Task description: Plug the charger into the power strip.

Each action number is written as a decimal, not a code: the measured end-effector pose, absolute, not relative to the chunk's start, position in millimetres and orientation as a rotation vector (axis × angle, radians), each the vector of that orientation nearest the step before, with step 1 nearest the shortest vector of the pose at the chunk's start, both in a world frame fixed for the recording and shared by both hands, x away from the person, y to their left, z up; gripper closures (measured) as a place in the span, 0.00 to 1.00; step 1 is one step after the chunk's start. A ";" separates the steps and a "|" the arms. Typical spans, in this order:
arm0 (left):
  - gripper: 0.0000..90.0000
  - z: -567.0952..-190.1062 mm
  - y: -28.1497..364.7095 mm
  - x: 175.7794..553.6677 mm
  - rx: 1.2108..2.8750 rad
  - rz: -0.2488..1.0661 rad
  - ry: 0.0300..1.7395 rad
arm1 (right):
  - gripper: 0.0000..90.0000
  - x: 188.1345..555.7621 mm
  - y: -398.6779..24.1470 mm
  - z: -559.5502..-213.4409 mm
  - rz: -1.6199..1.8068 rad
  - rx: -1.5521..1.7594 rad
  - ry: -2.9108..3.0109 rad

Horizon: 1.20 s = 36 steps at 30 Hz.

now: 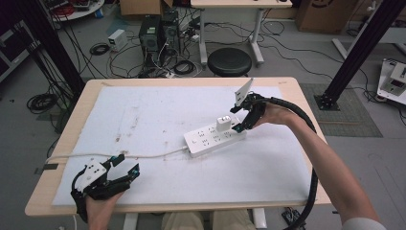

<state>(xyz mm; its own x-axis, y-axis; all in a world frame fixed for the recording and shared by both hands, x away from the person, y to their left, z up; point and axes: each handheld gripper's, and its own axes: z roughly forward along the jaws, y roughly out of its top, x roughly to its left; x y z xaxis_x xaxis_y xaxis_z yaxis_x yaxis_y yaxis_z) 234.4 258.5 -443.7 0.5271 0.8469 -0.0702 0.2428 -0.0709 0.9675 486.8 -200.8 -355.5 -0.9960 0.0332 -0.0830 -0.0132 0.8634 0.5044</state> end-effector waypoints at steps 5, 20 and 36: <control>0.34 -443.4 258.4 235.9 1.601 0.653 0.956 | 0.25 473.3 -210.9 -351.6 0.828 0.112 2.887; 0.34 -440.3 263.7 240.3 1.591 0.663 0.982 | 0.25 400.2 -256.8 -364.8 1.114 0.517 2.559; 0.34 -436.1 261.9 241.2 1.621 0.675 0.970 | 0.25 321.0 -288.6 -407.1 1.387 0.872 2.175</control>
<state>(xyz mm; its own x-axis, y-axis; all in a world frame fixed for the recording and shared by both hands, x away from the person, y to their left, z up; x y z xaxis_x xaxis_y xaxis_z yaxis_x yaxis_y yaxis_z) 241.2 261.9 -436.1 0.5064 0.8607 -0.0524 0.2506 -0.0887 0.9640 321.0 -288.6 -407.1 -0.7175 0.6965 -0.0120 0.2829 0.3070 0.9087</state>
